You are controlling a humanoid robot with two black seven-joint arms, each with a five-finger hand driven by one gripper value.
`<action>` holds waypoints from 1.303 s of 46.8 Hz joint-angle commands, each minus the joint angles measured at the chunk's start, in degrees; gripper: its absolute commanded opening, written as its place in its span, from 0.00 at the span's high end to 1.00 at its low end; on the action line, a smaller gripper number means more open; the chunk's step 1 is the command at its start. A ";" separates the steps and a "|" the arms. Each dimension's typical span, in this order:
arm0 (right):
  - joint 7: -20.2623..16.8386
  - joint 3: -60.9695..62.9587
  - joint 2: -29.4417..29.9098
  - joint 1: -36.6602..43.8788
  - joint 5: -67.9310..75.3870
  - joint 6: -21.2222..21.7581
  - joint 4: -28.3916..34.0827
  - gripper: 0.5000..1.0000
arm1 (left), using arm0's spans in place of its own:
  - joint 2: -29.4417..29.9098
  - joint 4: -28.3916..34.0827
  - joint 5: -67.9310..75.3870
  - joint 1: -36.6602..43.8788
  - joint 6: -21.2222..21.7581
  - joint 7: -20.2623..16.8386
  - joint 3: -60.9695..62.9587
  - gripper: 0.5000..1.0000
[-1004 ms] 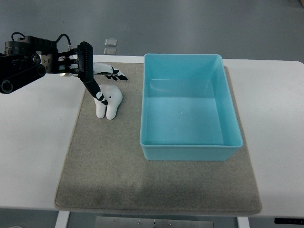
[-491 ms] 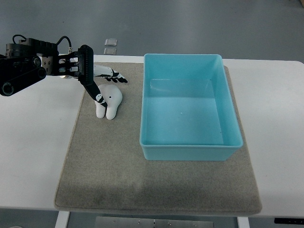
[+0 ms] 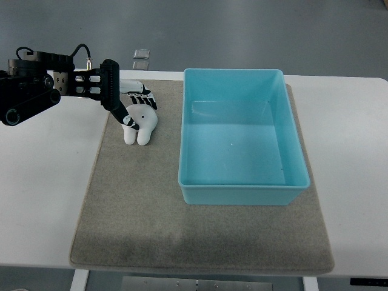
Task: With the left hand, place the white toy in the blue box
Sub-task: 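Lift the white toy with the left hand toward the blue box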
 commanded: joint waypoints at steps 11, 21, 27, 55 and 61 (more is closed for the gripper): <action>0.00 0.00 0.00 0.00 0.00 0.00 0.00 0.13 | -0.10 -0.11 -0.08 -0.17 0.13 -0.08 -0.08 1.00; 0.00 0.00 0.00 0.00 0.00 0.00 0.00 0.13 | -0.01 -0.02 -0.17 -0.87 0.05 0.01 -0.17 1.00; 0.00 0.00 0.00 0.00 0.00 0.00 0.00 0.13 | -0.01 0.07 -0.08 -1.40 1.10 0.01 -0.52 1.00; 0.00 0.00 0.00 0.00 0.00 0.00 0.00 0.13 | -0.36 -0.63 -1.22 -6.15 8.74 0.09 -6.23 1.00; 0.00 0.00 0.00 0.08 0.00 0.00 0.00 0.13 | -1.15 -1.86 -1.49 -5.97 9.97 0.09 -6.41 1.00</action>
